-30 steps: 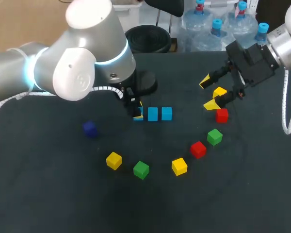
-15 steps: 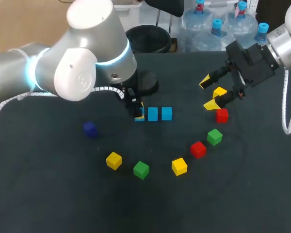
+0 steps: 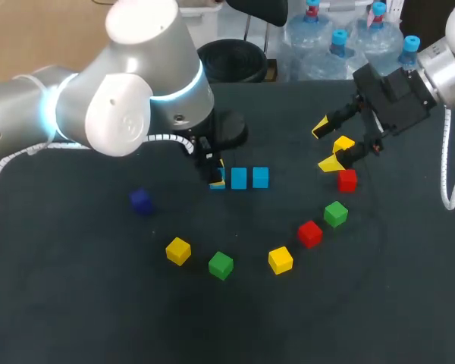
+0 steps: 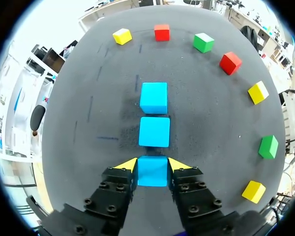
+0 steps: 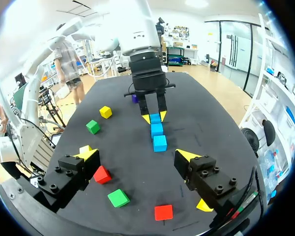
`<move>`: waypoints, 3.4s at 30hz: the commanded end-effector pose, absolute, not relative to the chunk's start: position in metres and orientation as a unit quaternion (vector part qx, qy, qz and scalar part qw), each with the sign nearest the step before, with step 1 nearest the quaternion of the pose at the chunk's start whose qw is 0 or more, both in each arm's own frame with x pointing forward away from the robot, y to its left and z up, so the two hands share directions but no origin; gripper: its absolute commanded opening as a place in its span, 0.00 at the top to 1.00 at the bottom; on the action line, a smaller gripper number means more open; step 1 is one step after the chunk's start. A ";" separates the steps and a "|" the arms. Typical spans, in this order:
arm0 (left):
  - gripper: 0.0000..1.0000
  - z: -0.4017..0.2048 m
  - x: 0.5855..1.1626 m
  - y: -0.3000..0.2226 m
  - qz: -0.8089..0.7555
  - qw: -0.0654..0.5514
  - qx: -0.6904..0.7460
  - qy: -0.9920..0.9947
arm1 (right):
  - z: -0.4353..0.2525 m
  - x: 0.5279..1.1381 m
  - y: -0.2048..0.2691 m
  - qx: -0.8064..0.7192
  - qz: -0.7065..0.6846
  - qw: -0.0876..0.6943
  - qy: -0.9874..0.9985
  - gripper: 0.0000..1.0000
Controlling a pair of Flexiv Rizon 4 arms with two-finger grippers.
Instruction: Place the blue cubes, place green cubes on the blue cubes, place the yellow cubes on the green cubes, then place the red cubes on the yellow cubes, and place purple cube on the red cubes.
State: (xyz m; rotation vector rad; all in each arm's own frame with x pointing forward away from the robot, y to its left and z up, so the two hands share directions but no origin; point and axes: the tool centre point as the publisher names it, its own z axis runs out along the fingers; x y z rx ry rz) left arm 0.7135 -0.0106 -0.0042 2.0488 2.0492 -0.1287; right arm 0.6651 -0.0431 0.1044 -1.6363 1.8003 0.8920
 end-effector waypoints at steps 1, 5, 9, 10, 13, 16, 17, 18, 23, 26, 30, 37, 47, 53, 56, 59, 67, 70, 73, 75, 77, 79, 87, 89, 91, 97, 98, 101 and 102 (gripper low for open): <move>0.73 -0.006 0.717 -0.010 -0.047 0.117 0.702 0.700 | 0.104 0.666 -0.043 -0.608 0.332 0.272 0.668 0.00; 0.65 -0.007 0.717 -0.010 -0.047 0.116 0.703 0.700 | 0.104 0.666 -0.043 -0.608 0.332 0.272 0.668 0.00; 0.52 -0.007 0.717 -0.010 -0.048 0.115 0.704 0.699 | 0.104 0.666 -0.043 -0.608 0.332 0.272 0.668 0.00; 0.49 -0.007 0.717 -0.011 -0.048 0.115 0.704 0.699 | 0.104 0.666 -0.043 -0.608 0.332 0.272 0.668 0.00; 0.27 -0.007 0.717 -0.011 -0.048 0.114 0.704 0.699 | 0.104 0.666 -0.043 -0.608 0.332 0.272 0.668 0.00; 0.09 -0.007 0.718 -0.011 -0.048 0.114 0.704 0.699 | 0.104 0.666 -0.043 -0.608 0.332 0.272 0.668 0.00; 0.05 -0.007 0.718 -0.011 -0.048 0.114 0.704 0.699 | 0.104 0.666 -0.043 -0.608 0.332 0.272 0.668 0.00; 0.00 -0.007 0.718 -0.011 -0.048 0.114 0.704 0.700 | 0.104 0.666 -0.043 -0.608 0.332 0.272 0.668 0.00; 0.00 0.003 0.718 -0.010 -0.047 0.119 0.699 0.703 | 0.104 0.666 -0.043 -0.608 0.332 0.272 0.668 0.00; 0.00 0.012 0.717 -0.009 -0.046 0.123 0.694 0.708 | 0.104 0.666 -0.043 -0.608 0.332 0.272 0.668 0.00; 0.00 0.026 0.716 -0.007 -0.044 0.132 0.687 0.713 | 0.104 0.666 -0.043 -0.608 0.332 0.272 0.668 0.00; 0.00 0.058 0.709 0.001 -0.038 0.157 0.671 0.724 | 0.104 0.666 -0.043 -0.608 0.332 0.272 0.668 0.00; 0.00 0.100 0.685 0.023 -0.026 0.181 0.645 0.742 | 0.104 0.666 -0.043 -0.608 0.332 0.272 0.668 0.00; 0.00 0.119 0.669 0.037 -0.032 0.209 0.626 0.751 | 0.104 0.666 -0.043 -0.608 0.332 0.272 0.668 0.00; 0.00 0.129 0.661 0.043 -0.034 0.225 0.614 0.756 | 0.104 0.666 -0.043 -0.608 0.332 0.272 0.668 0.00; 0.00 0.139 0.654 0.049 -0.035 0.239 0.607 0.757 | 0.104 0.666 -0.043 -0.608 0.332 0.272 0.668 0.00; 0.00 0.142 0.652 0.050 -0.036 0.242 0.604 0.758 | 0.104 0.666 -0.043 -0.608 0.332 0.272 0.668 0.00; 0.00 0.142 0.652 0.050 -0.036 0.242 0.604 0.758 | 0.104 0.666 -0.043 -0.608 0.332 0.272 0.668 0.00; 0.00 0.142 0.652 0.050 -0.036 0.242 0.604 0.758 | 0.104 0.666 -0.043 -0.608 0.332 0.272 0.668 0.00; 0.00 0.142 0.652 0.050 -0.036 0.242 0.604 0.758 | 0.104 0.666 -0.043 -0.608 0.332 0.272 0.668 0.00; 0.00 0.142 0.652 0.050 -0.036 0.242 0.604 0.758 | 0.104 0.666 -0.043 -0.608 0.332 0.272 0.668 0.00; 0.00 0.142 0.652 0.050 -0.036 0.242 0.604 0.758 | 0.104 0.666 -0.043 -0.608 0.332 0.272 0.668 0.00; 0.00 0.142 0.652 0.050 -0.036 0.242 0.604 0.758 | 0.100 0.664 -0.048 -0.630 0.307 0.266 0.662 0.00; 0.00 0.142 0.652 0.050 -0.036 0.242 0.604 0.758 | 0.097 0.661 -0.053 -0.646 0.294 0.265 0.653 0.00; 0.00 0.142 0.652 0.050 -0.036 0.242 0.604 0.758 | 0.095 0.659 -0.059 -0.666 0.275 0.266 0.640 0.00; 0.00 0.142 0.652 0.050 -0.036 0.242 0.604 0.758 | 0.091 0.652 -0.076 -0.706 0.265 0.265 0.600 0.00; 0.00 0.142 0.652 0.050 -0.036 0.242 0.604 0.758 | 0.091 0.651 -0.078 -0.714 0.267 0.264 0.591 0.00; 0.00 0.142 0.652 0.050 -0.036 0.242 0.604 0.758 | 0.089 0.649 -0.085 -0.731 0.276 0.260 0.567 0.00; 0.00 0.142 0.652 0.050 -0.036 0.242 0.604 0.758 | 0.089 0.649 -0.087 -0.737 0.278 0.255 0.560 0.00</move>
